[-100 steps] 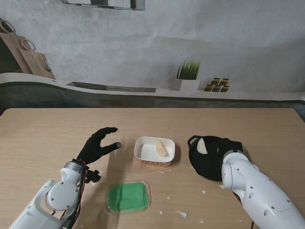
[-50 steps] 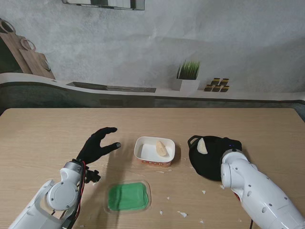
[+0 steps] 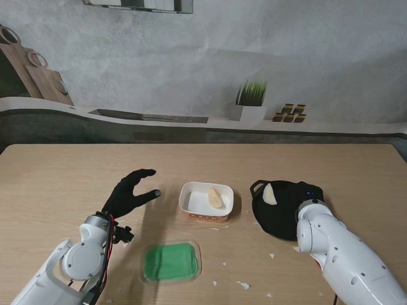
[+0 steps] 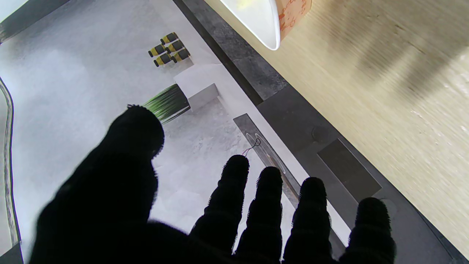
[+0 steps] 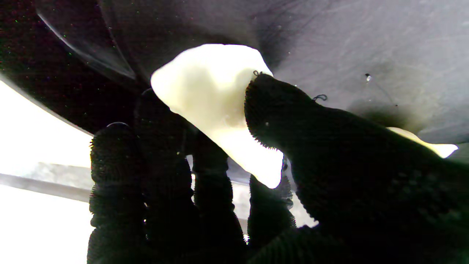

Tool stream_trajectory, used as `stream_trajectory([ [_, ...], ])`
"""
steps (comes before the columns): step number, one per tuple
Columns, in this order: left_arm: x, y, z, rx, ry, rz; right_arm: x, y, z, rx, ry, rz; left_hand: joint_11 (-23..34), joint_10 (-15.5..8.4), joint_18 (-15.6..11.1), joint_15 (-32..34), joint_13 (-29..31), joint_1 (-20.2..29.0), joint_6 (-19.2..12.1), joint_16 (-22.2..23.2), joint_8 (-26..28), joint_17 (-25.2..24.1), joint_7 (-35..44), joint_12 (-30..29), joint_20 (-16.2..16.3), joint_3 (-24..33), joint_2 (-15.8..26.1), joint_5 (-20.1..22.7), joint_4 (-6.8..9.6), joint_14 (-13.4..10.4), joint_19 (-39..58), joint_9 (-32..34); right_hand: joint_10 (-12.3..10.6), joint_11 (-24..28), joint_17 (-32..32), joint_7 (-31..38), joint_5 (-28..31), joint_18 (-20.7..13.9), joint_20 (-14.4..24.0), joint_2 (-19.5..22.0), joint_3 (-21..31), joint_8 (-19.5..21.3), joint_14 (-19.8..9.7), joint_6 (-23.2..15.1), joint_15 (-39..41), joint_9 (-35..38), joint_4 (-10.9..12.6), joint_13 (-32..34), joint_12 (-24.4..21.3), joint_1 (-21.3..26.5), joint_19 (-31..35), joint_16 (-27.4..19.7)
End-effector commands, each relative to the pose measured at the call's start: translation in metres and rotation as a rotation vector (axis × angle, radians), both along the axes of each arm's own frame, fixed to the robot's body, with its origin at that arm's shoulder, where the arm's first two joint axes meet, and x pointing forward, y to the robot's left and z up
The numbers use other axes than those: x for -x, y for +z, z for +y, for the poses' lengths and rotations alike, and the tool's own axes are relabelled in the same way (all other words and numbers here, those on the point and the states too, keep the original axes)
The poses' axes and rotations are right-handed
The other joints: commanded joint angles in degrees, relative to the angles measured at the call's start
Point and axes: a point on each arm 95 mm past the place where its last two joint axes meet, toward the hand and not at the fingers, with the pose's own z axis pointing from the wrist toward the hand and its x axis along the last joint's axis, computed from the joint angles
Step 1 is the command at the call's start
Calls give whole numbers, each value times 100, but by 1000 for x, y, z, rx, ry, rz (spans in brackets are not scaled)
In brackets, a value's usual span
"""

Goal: Load dumplings into a food container

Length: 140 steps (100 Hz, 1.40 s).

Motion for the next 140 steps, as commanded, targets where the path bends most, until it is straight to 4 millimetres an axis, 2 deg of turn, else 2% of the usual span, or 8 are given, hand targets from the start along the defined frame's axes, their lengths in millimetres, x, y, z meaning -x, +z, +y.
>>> stream_trajectory([
  [1,0,0,-1,-1,-9,3,7,-5,8,-11,22,17,-28,60,-102,69,47,30,-85,107,59,-15,58,-37,-38,115,-78,91,106,37,-147,53,-352,756,79,254,296,-270,-217,111,814,51,-72,-34,695,589,288,604,29,1166,106,37],
  [32,0,1,-1,4,-6,1,11,17,12,-56,70,-38,-13,67,-102,120,54,27,-72,104,58,30,71,-34,-66,164,-103,101,99,54,-153,67,-249,693,157,192,404,-183,-351,-41,983,76,18,164,767,705,237,708,87,1238,58,-2],
  [37,0,1,-1,5,-6,1,12,23,13,-67,78,-50,-12,73,-99,128,56,31,-68,103,58,44,73,-35,-70,172,-108,103,99,62,-150,68,-210,670,178,182,424,-163,-402,-62,993,76,28,174,767,731,227,733,98,1245,60,3],
  [43,0,1,-1,6,-6,0,13,30,14,-82,89,-68,-9,77,-99,134,51,24,-75,100,57,51,72,-35,-77,177,-101,95,97,58,-153,70,-202,619,170,157,451,-134,-673,-91,1024,79,57,223,757,747,207,747,159,1262,131,32],
  [77,0,2,0,14,0,-8,15,79,27,-209,149,-147,-5,70,-101,155,45,15,-62,87,54,59,78,-39,-100,200,-107,102,92,60,-155,70,-72,579,176,102,532,16,-901,-172,1075,44,165,353,770,785,183,765,190,1319,143,71],
  [92,0,3,0,15,1,-11,13,101,46,-276,192,-157,-6,71,-101,157,44,12,-58,81,51,59,75,-41,-106,204,-111,99,92,58,-154,71,-41,563,175,85,552,35,-950,-187,1083,38,174,364,773,793,171,769,206,1325,148,79],
  [106,0,4,2,19,6,-15,7,116,74,-342,240,-140,-6,69,-107,160,44,12,-58,79,51,59,76,-41,-111,207,-112,101,91,66,-153,70,-41,556,173,80,554,32,-968,-178,1079,40,175,362,770,795,168,774,214,1327,162,81],
  [140,1,6,7,30,23,-24,-10,120,151,-439,302,-58,-19,55,-133,139,31,6,-66,67,45,-8,65,-43,-111,185,-80,95,90,40,-161,60,-38,548,175,59,518,14,-963,-137,1054,43,152,393,770,767,170,763,241,1315,191,88],
])
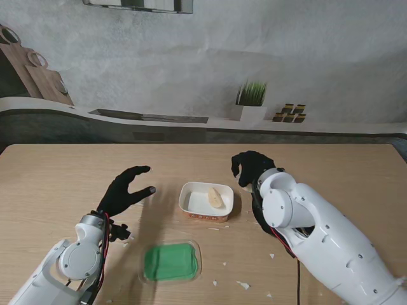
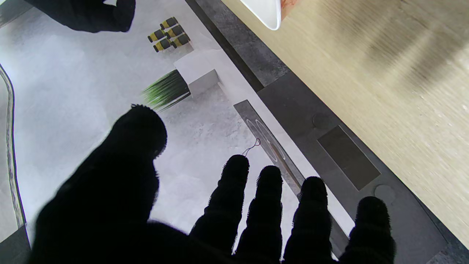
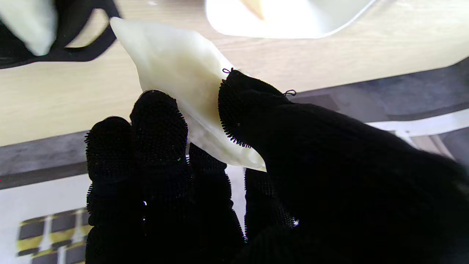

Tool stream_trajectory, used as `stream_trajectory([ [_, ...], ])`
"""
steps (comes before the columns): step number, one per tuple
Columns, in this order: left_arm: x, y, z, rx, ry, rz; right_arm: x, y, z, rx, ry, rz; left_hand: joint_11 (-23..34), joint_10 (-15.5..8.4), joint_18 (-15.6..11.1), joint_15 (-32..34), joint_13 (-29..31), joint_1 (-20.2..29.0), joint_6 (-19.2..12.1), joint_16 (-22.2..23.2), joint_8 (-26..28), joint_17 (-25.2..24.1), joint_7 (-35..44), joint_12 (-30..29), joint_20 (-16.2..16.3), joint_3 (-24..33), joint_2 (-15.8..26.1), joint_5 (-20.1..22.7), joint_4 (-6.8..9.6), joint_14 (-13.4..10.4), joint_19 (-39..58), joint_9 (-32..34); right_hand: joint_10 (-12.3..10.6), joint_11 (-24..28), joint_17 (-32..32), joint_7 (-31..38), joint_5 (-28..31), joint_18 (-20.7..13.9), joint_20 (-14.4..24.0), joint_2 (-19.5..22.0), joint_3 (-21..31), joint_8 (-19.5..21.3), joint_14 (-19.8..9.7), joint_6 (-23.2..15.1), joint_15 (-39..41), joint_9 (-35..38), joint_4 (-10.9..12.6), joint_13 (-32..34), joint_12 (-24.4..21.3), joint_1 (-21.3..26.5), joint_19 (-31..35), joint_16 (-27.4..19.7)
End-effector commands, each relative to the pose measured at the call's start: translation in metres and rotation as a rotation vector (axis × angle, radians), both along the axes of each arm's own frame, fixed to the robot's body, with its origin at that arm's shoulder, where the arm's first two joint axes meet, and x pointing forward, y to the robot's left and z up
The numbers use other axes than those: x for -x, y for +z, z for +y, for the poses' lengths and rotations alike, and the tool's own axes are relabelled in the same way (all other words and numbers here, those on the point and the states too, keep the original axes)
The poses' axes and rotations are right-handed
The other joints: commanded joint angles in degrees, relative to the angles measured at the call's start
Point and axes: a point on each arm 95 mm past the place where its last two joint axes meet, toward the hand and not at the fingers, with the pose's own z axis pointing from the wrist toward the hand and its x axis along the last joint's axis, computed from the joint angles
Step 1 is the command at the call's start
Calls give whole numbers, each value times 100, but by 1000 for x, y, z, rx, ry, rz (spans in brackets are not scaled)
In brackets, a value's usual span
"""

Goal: Load dumplings into a food container

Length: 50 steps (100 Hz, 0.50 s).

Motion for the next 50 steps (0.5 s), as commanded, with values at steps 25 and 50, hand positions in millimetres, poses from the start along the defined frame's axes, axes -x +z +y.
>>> stream_trajectory([
  [25,5,3,1,14,9,2,-11,-11,59,-43,47,79,-25,62,-133,31,30,27,-53,68,39,-79,54,-37,-37,-20,-24,93,94,-11,-156,-3,-159,392,-34,21,48,-55,-149,231,971,42,203,94,211,390,402,325,187,653,42,103],
  [50,7,5,2,18,19,4,-20,-34,71,-14,22,113,-26,57,-120,25,37,28,-49,74,38,-69,49,-33,-33,-25,-26,95,95,-12,-151,-4,-170,400,-32,20,39,-56,-109,248,965,44,194,83,217,378,404,314,194,648,33,102],
])
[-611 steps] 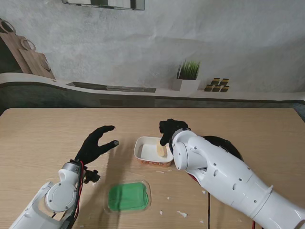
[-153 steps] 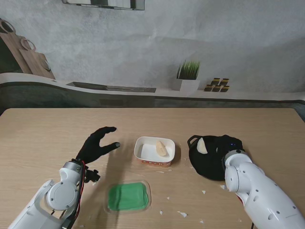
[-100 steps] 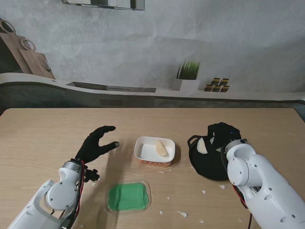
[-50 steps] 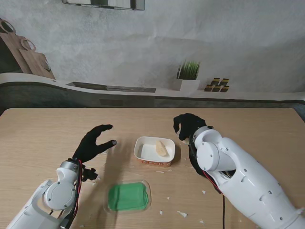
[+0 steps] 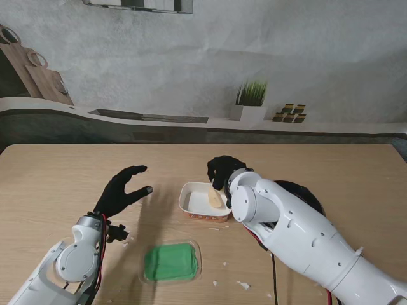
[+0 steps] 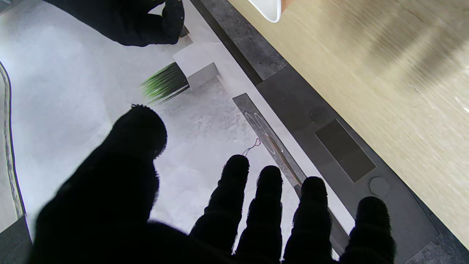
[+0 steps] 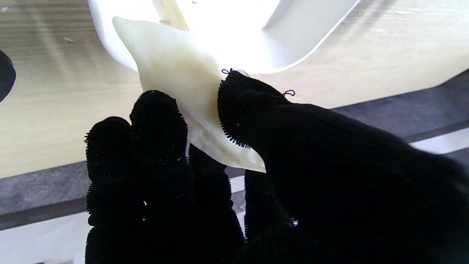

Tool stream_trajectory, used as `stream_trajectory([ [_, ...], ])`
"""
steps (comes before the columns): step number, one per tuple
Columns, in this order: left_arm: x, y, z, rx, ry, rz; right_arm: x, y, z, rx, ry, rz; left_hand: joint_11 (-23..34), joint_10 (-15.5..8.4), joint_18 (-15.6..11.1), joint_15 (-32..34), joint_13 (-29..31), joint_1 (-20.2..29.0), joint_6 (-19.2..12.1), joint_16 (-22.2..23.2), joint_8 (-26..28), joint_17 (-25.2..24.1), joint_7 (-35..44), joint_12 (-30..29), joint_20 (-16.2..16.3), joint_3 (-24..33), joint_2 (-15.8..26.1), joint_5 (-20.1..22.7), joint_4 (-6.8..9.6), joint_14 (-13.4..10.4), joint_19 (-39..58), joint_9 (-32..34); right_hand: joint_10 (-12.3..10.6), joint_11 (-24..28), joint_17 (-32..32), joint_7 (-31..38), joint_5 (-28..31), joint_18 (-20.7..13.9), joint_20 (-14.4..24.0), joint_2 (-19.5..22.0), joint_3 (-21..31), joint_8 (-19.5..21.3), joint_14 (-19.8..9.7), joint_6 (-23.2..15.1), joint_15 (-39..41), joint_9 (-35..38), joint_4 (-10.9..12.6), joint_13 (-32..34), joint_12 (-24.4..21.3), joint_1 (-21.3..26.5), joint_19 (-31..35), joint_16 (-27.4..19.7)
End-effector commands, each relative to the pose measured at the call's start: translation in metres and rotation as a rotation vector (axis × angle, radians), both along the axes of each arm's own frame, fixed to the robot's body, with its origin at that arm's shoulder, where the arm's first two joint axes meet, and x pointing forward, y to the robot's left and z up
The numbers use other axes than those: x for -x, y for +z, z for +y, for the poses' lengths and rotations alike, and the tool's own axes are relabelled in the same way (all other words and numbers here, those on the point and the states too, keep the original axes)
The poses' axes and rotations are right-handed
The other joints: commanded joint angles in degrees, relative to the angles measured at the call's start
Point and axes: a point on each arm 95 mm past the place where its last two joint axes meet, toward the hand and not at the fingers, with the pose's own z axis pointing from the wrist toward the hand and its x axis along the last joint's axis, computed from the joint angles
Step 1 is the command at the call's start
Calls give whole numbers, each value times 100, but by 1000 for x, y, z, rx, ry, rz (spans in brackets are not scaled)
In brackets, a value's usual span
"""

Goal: Load dumplings into a food container

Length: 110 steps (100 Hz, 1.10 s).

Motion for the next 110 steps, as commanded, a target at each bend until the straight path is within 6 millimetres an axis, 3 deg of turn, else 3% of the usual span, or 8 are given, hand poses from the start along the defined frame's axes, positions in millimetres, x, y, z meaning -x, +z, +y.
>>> stream_trajectory([
  [1,2,1,-3,7,-5,5,1,-9,7,-2,-4,28,-26,58,-119,25,36,25,-52,73,38,-65,48,-33,-33,-27,-26,91,94,-13,-151,-4,-170,401,-32,20,38,-56,-106,248,962,44,193,69,217,378,393,315,194,637,33,101],
  [50,1,3,-2,7,-2,7,-3,-35,6,52,-73,52,-28,60,-127,19,34,30,-48,78,36,-68,39,-33,-34,-27,-27,96,95,-17,-154,-3,-177,542,-157,44,-192,-216,309,496,746,-19,105,-14,229,109,428,124,58,547,-85,33],
  [70,1,3,-3,6,-4,7,-1,-36,5,69,-67,76,-27,60,-128,19,39,34,-51,78,38,-68,42,-33,-33,-28,-26,100,96,-10,-154,-1,-172,460,-655,-121,-629,-470,501,792,320,-386,115,-42,172,-318,473,-370,-164,181,-74,316],
  [81,1,4,-4,6,-5,6,1,-35,4,87,-66,109,-26,60,-122,21,43,33,-49,80,38,-68,42,-33,-32,-30,-26,97,96,-12,-153,0,-314,266,-960,-308,-1033,-601,626,971,243,-524,-36,24,215,-826,506,-758,-150,-118,-54,614],
  [88,1,4,-4,5,-4,5,2,-35,5,87,-69,114,-27,59,-127,19,48,24,-62,78,39,-73,44,-34,-32,-35,-25,100,95,-8,-155,3,-415,126,-1211,-499,-1267,-660,763,1157,244,-571,-153,108,306,-1241,702,-1049,-78,-411,7,890],
  [94,1,5,-4,5,-4,4,2,-35,5,90,-69,118,-28,69,-120,20,54,33,-61,79,41,-80,48,-34,-32,-31,-34,110,97,8,-157,6,-534,-20,-1391,-748,-1455,-740,906,1341,229,-214,-239,151,262,-1554,1124,-1261,133,-643,-21,1227],
  [100,1,5,-4,4,-3,4,3,-34,6,92,-64,120,-28,61,-124,17,53,24,-62,79,42,-81,49,-34,-31,-33,-32,117,96,8,-157,9,-609,-137,-1577,-873,-1647,-808,965,1403,201,-116,-292,135,275,-1835,1315,-1463,213,-761,-28,1453],
  [110,1,5,-4,3,-4,4,4,-32,7,98,-56,124,-29,69,-126,12,52,28,-67,78,44,-90,51,-35,-30,-34,-34,132,95,5,-159,8,-718,-243,-1781,-998,-2014,-884,1003,1446,146,-155,-338,134,248,-2214,1353,-1717,213,-855,-58,1609],
])
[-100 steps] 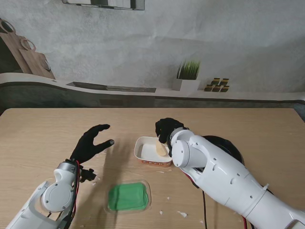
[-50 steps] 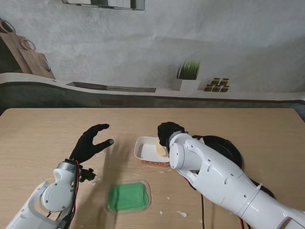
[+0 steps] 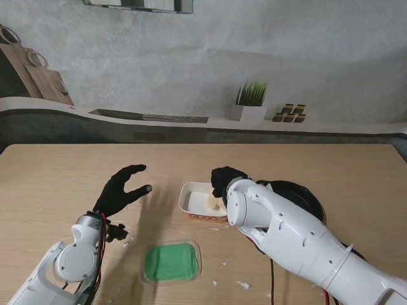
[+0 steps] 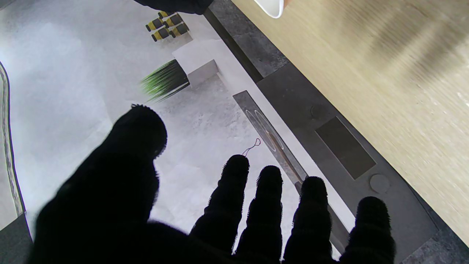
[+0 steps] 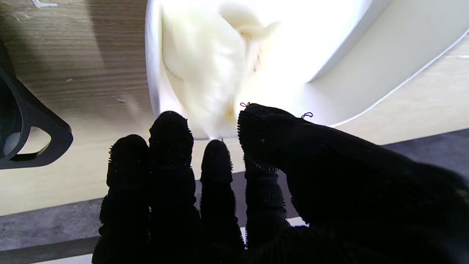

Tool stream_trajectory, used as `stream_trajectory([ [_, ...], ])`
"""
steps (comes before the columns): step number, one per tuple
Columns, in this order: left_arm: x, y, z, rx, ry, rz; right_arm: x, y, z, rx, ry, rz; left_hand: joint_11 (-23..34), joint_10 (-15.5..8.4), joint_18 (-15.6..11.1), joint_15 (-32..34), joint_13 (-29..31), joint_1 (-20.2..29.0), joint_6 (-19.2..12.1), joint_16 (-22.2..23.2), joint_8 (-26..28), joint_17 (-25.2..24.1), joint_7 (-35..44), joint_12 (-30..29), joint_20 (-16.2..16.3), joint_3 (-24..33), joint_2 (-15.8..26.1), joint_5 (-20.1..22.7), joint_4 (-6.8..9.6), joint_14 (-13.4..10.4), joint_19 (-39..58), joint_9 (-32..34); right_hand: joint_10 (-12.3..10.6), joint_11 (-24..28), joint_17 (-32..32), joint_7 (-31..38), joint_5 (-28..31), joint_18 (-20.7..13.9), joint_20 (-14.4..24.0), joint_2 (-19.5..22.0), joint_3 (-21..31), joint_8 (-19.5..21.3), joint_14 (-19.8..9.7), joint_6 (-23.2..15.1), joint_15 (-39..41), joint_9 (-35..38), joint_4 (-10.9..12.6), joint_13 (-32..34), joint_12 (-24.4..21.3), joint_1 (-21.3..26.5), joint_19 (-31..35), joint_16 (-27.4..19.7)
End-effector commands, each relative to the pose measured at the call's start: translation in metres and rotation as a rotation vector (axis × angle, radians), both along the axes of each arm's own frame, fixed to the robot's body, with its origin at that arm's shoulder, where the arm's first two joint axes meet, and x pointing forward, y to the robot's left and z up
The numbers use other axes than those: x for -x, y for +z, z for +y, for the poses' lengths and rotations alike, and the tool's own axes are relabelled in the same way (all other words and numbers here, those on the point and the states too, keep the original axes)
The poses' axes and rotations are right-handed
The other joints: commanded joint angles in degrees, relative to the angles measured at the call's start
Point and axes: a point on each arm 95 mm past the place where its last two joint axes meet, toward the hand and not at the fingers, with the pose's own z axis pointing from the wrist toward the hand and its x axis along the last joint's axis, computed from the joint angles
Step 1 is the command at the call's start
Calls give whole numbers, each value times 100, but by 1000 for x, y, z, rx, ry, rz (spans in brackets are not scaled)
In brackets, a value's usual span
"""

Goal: Load dumplings into a food container

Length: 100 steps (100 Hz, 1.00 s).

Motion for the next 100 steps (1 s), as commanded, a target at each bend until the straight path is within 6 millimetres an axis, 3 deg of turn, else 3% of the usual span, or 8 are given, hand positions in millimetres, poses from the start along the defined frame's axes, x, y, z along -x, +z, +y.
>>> stream_trajectory([
  [1,1,2,-3,2,-11,5,3,3,7,-6,16,13,-29,63,-126,11,52,30,-72,78,44,-89,52,-35,-29,-36,-34,130,95,5,-159,9,-179,-160,-176,-86,-330,-189,147,122,190,46,-66,43,85,-376,232,-204,57,-106,39,136],
  [22,2,2,-4,1,-11,5,7,10,6,-8,29,-25,-33,64,-124,8,57,31,-79,80,48,-95,53,-37,-25,-35,-41,149,96,9,-158,13,-231,-253,-474,-156,-667,-313,206,196,76,-64,-93,46,-26,-725,220,-603,-44,-222,-52,238],
  [36,2,3,-4,1,-13,6,14,22,-10,39,73,-94,-36,57,-128,6,55,35,-77,81,49,-95,50,-37,-22,-34,-38,151,96,2,-157,5,-346,-284,-812,-239,-852,-408,206,208,-71,-193,-15,-15,-616,-872,210,-1260,-147,-509,-302,118],
  [49,2,2,-4,1,-17,8,21,32,-41,53,135,-137,-37,60,-125,3,53,31,-86,81,50,-91,48,-37,-20,-36,-44,151,95,6,-155,4,-496,-512,-1301,-401,-932,-316,-108,202,-216,-364,30,-275,-1810,-1003,201,-1766,-370,-593,-1400,-337],
  [68,0,2,-6,-10,-28,11,34,36,-91,32,227,-190,-38,57,-124,4,58,23,-96,83,54,-86,49,-36,-18,-39,-36,154,94,0,-153,5,-633,-1019,-1547,-671,-938,-307,-331,197,-315,-528,-351,-542,-2961,-1053,202,-2219,-571,-598,-2502,-865],
  [100,-5,-5,-17,-33,-78,28,40,26,-173,80,401,-263,-33,56,-136,14,59,23,-127,84,64,-52,62,-35,-17,-30,-32,143,97,-27,-144,0,-872,-1261,-1231,-856,-745,-348,-312,55,-191,-633,-740,-700,-3331,-686,200,-2053,-627,-494,-2760,-1037],
])
